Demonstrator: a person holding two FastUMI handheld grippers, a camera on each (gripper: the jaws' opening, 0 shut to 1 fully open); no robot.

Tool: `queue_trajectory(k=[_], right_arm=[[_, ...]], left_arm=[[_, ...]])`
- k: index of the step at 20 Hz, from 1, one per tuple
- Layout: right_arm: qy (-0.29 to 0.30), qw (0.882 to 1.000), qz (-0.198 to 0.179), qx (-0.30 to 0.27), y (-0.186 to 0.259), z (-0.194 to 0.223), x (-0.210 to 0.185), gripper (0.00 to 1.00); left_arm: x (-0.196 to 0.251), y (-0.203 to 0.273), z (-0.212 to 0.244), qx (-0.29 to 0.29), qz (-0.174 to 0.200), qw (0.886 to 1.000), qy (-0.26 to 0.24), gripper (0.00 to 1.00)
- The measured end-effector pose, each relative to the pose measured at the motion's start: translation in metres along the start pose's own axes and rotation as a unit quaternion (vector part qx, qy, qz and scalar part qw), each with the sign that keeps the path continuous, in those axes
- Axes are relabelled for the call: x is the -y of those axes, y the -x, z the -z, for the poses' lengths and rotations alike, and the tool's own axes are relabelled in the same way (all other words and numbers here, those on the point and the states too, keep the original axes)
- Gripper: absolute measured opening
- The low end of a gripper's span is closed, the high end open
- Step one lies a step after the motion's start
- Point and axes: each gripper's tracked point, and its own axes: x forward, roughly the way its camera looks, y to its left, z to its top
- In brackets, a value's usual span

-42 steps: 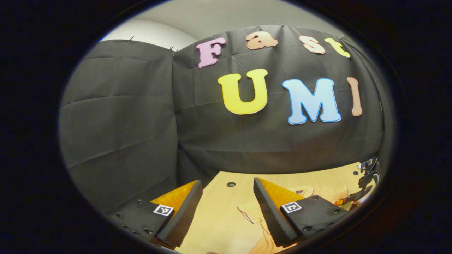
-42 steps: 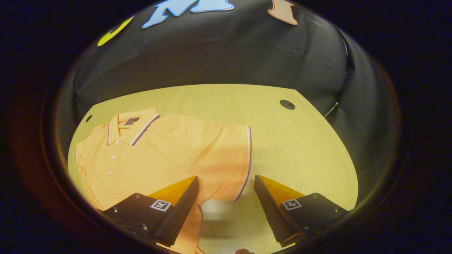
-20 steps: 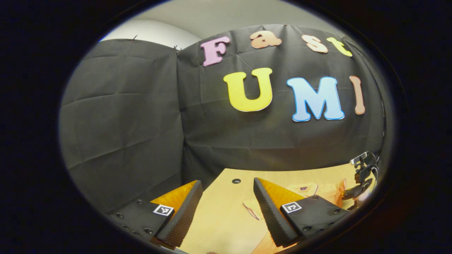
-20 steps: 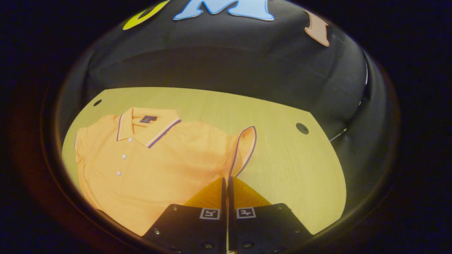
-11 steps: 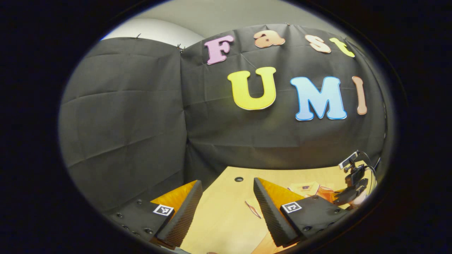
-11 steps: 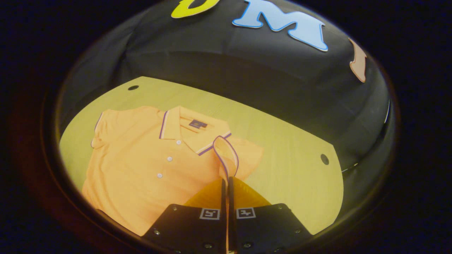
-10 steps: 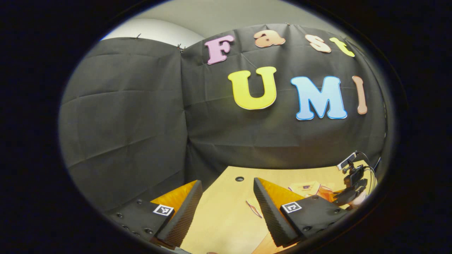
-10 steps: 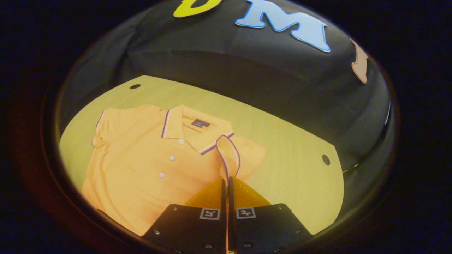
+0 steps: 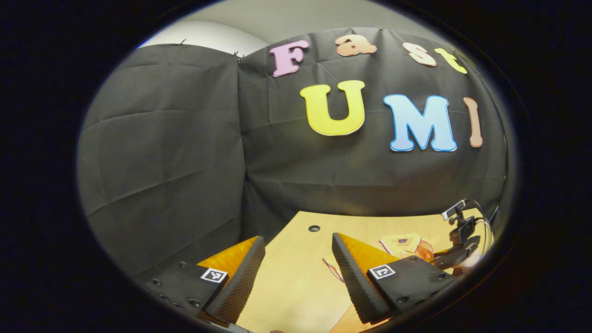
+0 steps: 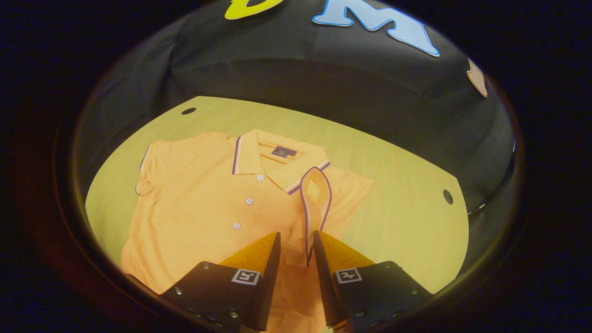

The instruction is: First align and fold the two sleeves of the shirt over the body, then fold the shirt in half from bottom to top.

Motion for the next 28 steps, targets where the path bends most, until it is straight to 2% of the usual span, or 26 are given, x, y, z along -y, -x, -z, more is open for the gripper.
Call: queue_trajectory(k=[1, 2, 4, 5, 7, 9, 10, 17, 18, 19, 21, 28], right_arm=[[-0.004, 1.000, 0.001, 0.003, 0.003, -0.001, 0.000, 0.58], [-0.007, 1.000, 0.004, 0.008, 0.007, -0.004, 0.002, 0.59], [-0.019, 1.000, 0.005, 0.016, 0.014, -0.006, 0.004, 0.59], [-0.025, 0.999, 0.005, 0.019, 0.019, -0.005, 0.004, 0.59], [-0.036, 0.999, 0.006, 0.026, 0.030, -0.005, 0.006, 0.59], [-0.047, 0.998, 0.004, 0.031, 0.044, -0.001, 0.005, 0.59], [-0.052, 0.998, 0.004, 0.033, 0.052, 0.001, 0.004, 0.58], [-0.087, 0.996, 0.001, 0.025, 0.107, 0.047, -0.008, 0.59], [-0.093, 0.995, -0.001, 0.021, 0.113, 0.054, -0.010, 0.59], [-0.098, 0.995, 0.002, 0.018, 0.120, 0.062, -0.011, 0.59], [-0.112, 0.994, 0.004, 0.013, 0.133, 0.074, -0.014, 0.59], [-0.159, 0.987, 0.013, 0.001, 0.155, 0.103, -0.014, 0.59]], left_arm=[[0.000, -0.003, 0.007, -0.003, 0.004, 1.000, 0.000, 0.95], [0.004, -0.008, 0.013, -0.005, 0.009, 1.000, -0.001, 0.95], [0.015, -0.020, 0.025, -0.013, 0.020, 1.000, -0.001, 0.95], [0.019, -0.024, 0.030, -0.017, 0.027, 0.999, 0.001, 0.99], [0.026, -0.033, 0.042, -0.027, 0.039, 0.999, 0.003, 0.92], [0.037, -0.047, 0.053, -0.038, 0.052, 0.998, 0.002, 0.99], [0.042, -0.055, 0.058, -0.041, 0.057, 0.998, -0.001, 0.99], [0.083, -0.102, 0.093, -0.064, 0.101, 0.993, -0.009, 0.99], [0.089, -0.111, 0.099, -0.068, 0.106, 0.992, -0.012, 0.95], [0.096, -0.119, 0.105, -0.073, 0.112, 0.991, -0.015, 0.99], [0.109, -0.137, 0.118, -0.083, 0.122, 0.989, -0.015, 0.99], [0.142, -0.202, 0.174, -0.138, 0.135, 0.981, -0.013, 0.99]])
